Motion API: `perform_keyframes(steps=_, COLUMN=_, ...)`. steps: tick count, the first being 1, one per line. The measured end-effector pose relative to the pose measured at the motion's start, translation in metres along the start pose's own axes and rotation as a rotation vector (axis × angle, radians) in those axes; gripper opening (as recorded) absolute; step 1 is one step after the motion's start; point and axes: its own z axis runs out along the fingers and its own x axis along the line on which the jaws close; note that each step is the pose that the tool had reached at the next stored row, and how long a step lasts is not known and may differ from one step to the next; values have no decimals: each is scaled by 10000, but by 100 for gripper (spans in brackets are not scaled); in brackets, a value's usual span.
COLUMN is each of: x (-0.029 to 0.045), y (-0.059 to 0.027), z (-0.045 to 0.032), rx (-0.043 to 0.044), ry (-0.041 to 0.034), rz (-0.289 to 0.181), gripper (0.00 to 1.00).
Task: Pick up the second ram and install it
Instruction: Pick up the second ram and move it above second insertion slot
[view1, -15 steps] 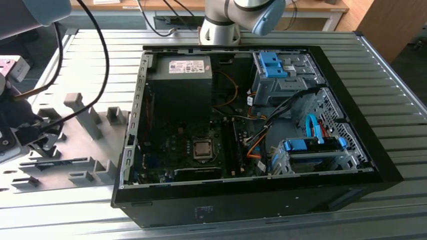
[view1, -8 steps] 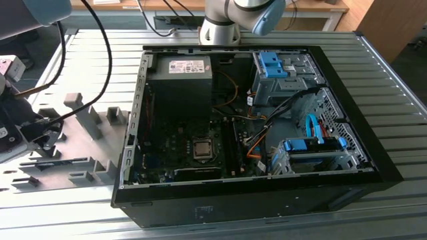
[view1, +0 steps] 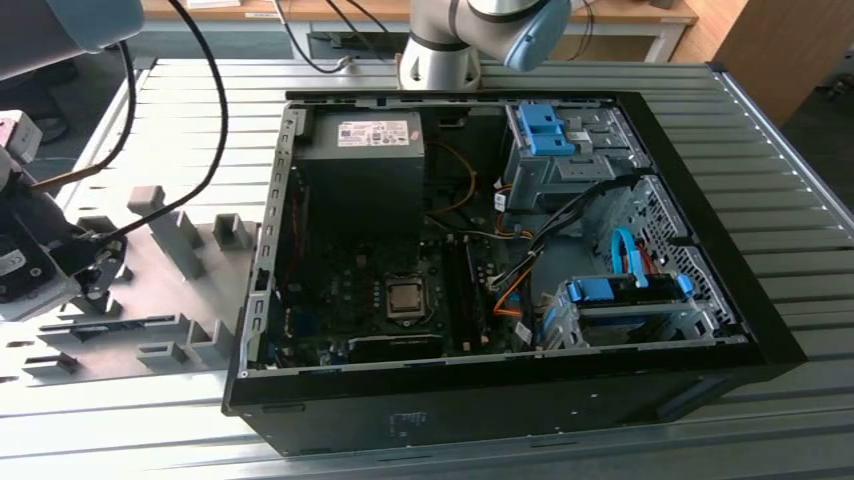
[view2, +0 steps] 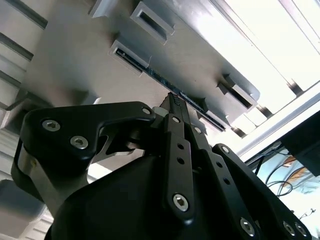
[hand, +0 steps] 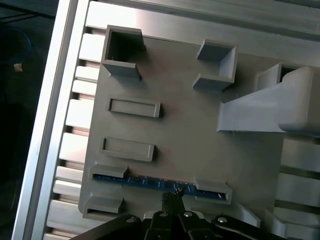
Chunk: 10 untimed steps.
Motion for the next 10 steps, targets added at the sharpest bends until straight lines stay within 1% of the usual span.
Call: perform_keyframes(steps=10, x=0, y=0, z=0, rx=4, ry=28, rz=-905, gripper=11)
